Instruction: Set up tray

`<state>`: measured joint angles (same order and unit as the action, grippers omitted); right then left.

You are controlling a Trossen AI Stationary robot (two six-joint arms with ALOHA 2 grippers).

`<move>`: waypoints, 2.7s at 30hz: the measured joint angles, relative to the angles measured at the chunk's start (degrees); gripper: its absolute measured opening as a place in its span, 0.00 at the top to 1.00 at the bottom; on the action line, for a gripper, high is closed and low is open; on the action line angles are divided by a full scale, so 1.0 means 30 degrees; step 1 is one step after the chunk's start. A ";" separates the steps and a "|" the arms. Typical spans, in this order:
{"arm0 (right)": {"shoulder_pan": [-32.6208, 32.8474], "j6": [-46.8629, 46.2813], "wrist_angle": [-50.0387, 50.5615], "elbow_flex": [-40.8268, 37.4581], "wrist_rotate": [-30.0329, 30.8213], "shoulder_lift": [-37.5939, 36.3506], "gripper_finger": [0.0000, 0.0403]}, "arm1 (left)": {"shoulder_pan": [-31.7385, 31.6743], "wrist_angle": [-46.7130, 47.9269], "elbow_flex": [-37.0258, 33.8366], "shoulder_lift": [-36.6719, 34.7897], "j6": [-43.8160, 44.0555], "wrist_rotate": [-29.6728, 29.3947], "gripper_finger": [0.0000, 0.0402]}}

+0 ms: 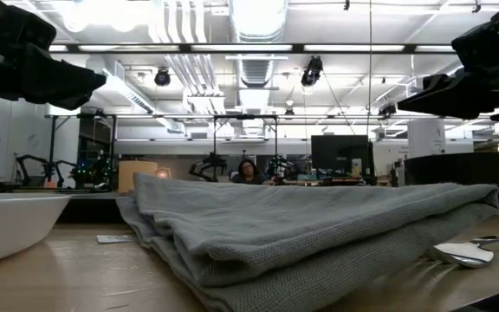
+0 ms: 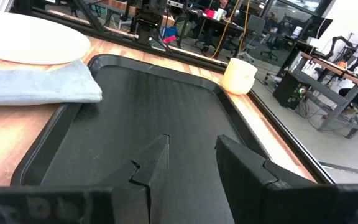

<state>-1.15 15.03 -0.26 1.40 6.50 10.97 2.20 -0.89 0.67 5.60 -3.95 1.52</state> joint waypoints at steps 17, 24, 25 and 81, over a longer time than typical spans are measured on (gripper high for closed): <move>0.0000 0.0000 0.0004 0.0002 0.0000 0.0002 0.70 | 0.0004 -0.0021 -0.0003 -0.0004 0.0000 -0.0002 0.84; -0.0001 0.0000 0.0004 0.0004 0.0000 -0.0004 0.70 | 0.0006 -0.0066 -0.0005 -0.0004 -0.0007 -0.0038 0.84; -0.0005 0.0000 -0.0001 -0.0001 -0.0003 0.0004 0.70 | 0.0003 -0.0147 -0.0003 0.0001 -0.0038 -0.0157 0.84; 0.0003 0.0000 0.0004 0.0000 -0.0004 -0.0003 0.69 | -0.0008 0.0939 0.5408 0.1670 0.1352 -1.2424 0.46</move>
<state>-1.15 15.03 -0.25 1.40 6.49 10.96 2.17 1.93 16.89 10.61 0.11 -35.76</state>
